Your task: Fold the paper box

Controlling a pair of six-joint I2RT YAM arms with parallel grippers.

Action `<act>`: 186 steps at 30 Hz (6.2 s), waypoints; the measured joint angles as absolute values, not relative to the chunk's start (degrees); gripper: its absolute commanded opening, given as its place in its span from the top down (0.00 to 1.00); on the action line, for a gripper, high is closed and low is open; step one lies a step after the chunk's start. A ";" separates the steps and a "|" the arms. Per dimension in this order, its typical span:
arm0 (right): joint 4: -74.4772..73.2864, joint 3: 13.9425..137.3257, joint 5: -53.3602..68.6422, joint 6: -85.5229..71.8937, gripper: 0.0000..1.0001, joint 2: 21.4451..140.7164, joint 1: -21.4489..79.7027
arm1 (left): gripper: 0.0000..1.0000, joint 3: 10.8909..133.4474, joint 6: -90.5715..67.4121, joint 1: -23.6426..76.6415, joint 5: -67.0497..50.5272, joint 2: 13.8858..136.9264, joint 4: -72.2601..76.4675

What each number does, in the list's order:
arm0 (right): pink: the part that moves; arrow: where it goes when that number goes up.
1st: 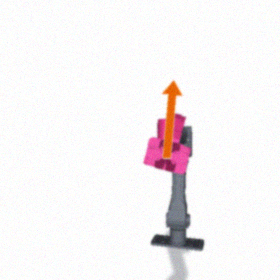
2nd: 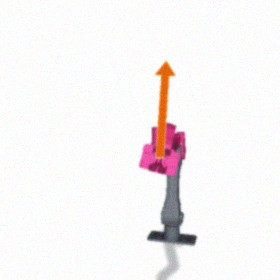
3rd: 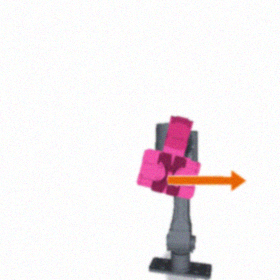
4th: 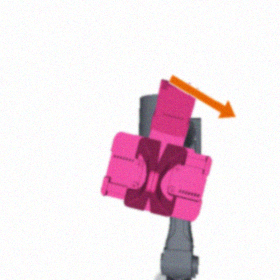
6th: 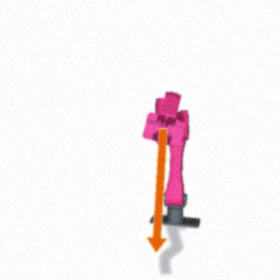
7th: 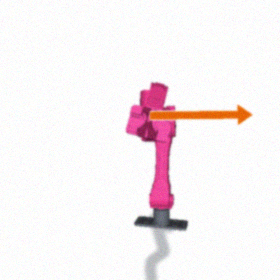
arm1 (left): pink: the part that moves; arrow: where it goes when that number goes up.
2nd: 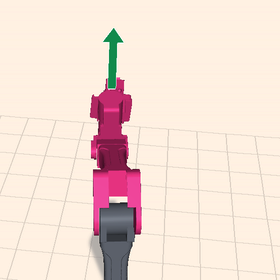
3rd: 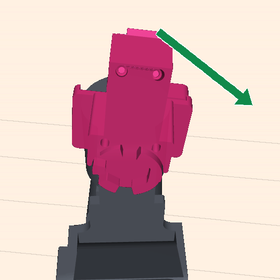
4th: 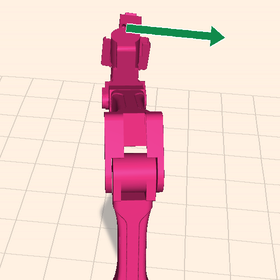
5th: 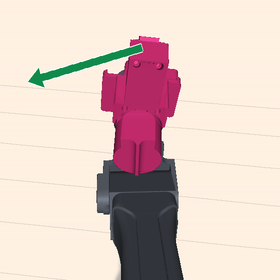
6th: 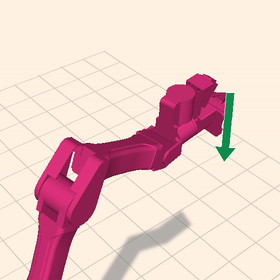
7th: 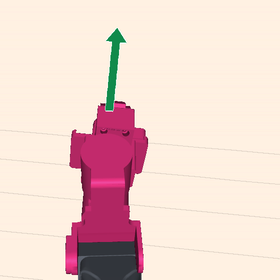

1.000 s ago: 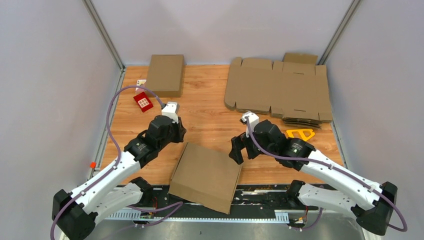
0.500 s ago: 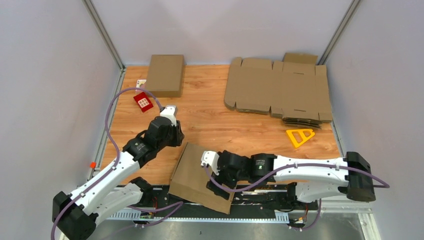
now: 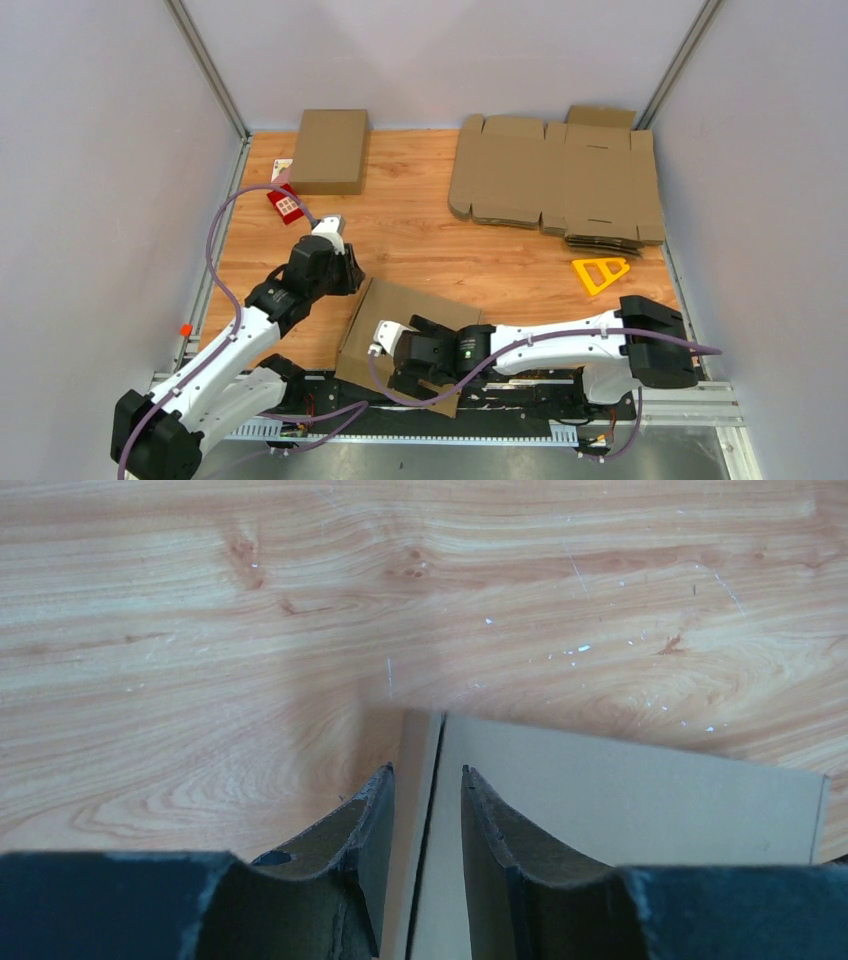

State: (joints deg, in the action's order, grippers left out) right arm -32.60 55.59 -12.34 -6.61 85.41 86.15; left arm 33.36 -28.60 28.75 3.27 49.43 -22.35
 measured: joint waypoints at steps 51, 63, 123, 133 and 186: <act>-14.87 61.52 15.14 -14.83 0.06 93.78 34.96 | 1.00 32.08 -41.50 90.21 11.60 47.57 -20.29; -11.84 62.39 17.34 -14.70 0.06 95.50 34.70 | 1.00 27.59 -44.56 92.36 21.34 51.48 -18.09; -19.18 44.73 19.40 -15.57 0.06 75.77 35.88 | 1.00 14.85 -39.88 49.25 8.75 44.10 -10.81; -20.45 45.41 18.50 -15.38 0.16 75.40 34.96 | 1.00 14.83 -42.13 48.34 8.51 45.21 -12.19; 11.86 36.42 35.79 -31.03 0.81 88.20 24.32 | 1.00 16.75 -41.43 47.57 -3.99 55.86 0.71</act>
State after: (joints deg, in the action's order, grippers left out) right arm 11.86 36.42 35.79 -31.03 88.20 24.32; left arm 16.75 -41.43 47.57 -3.99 55.86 0.71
